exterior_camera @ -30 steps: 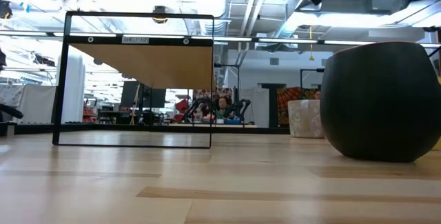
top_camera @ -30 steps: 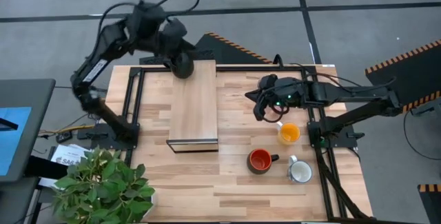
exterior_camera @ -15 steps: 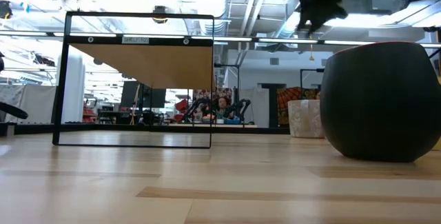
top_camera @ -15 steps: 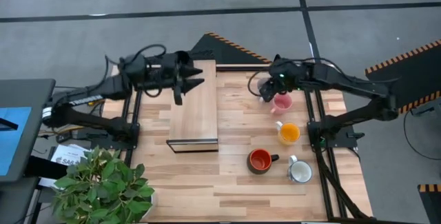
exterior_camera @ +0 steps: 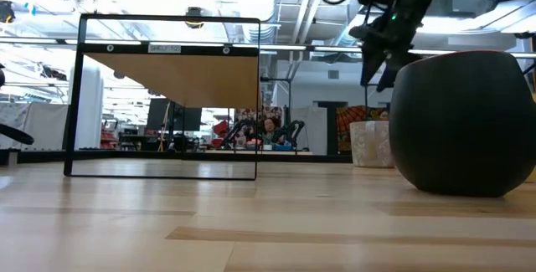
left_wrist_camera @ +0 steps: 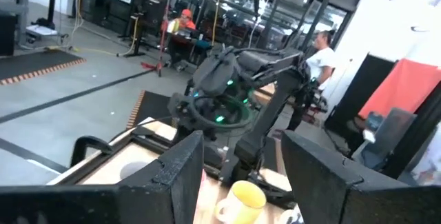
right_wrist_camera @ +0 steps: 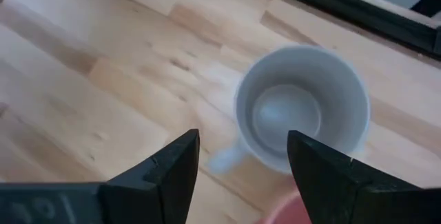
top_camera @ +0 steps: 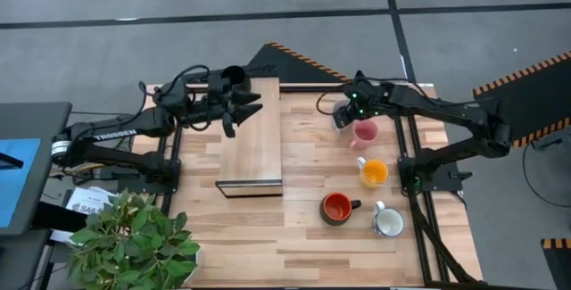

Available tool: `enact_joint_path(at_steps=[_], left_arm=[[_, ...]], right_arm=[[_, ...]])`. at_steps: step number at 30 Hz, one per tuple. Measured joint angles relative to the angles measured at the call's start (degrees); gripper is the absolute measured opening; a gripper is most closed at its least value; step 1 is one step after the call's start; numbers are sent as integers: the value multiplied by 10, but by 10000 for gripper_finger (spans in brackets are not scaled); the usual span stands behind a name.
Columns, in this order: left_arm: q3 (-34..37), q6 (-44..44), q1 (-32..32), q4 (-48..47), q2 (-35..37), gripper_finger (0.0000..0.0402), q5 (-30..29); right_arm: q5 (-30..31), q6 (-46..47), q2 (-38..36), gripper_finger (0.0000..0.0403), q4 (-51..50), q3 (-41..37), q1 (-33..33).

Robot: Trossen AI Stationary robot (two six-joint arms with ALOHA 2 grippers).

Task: Place coffee mugs
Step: Put the gray mug on the shelf

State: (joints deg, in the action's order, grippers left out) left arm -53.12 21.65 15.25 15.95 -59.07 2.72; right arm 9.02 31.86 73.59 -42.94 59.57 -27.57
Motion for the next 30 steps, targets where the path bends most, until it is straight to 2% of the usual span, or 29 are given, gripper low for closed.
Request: enact_joint_path(at_steps=[9,18,22,28,30], left_arm=[[0,17,-21,24,0,180,0],[0,17,-43,48,0,180,-1],[0,20,-50,52,0,180,-2],[0,26,-60,75,0,180,-1],[0,26,-62,85,0,180,-1]], right_arm=[[0,-3,114,244,63,-2,1],[16,-2,184,234,78,-1,-4],[17,-2,192,181,82,-1,2],[23,-18,153,34,82,5,19],[12,-28,133,28,82,23,29]])
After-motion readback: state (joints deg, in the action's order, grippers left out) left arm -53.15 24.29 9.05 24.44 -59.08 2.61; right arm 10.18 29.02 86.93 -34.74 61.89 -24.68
